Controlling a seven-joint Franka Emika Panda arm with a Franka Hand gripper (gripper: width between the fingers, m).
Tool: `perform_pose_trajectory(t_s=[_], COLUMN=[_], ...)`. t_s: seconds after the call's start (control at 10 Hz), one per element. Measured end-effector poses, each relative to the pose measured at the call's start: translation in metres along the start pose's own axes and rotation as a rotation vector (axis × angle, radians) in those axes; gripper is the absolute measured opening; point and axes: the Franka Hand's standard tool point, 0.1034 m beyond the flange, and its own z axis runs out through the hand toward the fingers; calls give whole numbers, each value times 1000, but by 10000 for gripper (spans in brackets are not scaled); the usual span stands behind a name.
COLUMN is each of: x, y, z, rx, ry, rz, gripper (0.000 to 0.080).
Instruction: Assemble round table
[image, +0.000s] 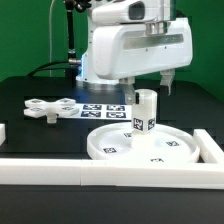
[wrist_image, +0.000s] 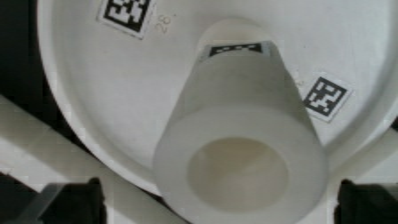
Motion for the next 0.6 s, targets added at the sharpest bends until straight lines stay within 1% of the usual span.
perform_pose_trajectory(t_s=[0.2, 0.3, 0.4, 0.6], x=[-1, -3, -5, -8], y=[-7, -8, -7, -4], z=[4, 6, 7, 7], rx=[6, 5, 6, 0], ry=[-32, -52, -54, -70], rz=[-175, -294, -318, -490], gripper=[649, 649, 649, 649])
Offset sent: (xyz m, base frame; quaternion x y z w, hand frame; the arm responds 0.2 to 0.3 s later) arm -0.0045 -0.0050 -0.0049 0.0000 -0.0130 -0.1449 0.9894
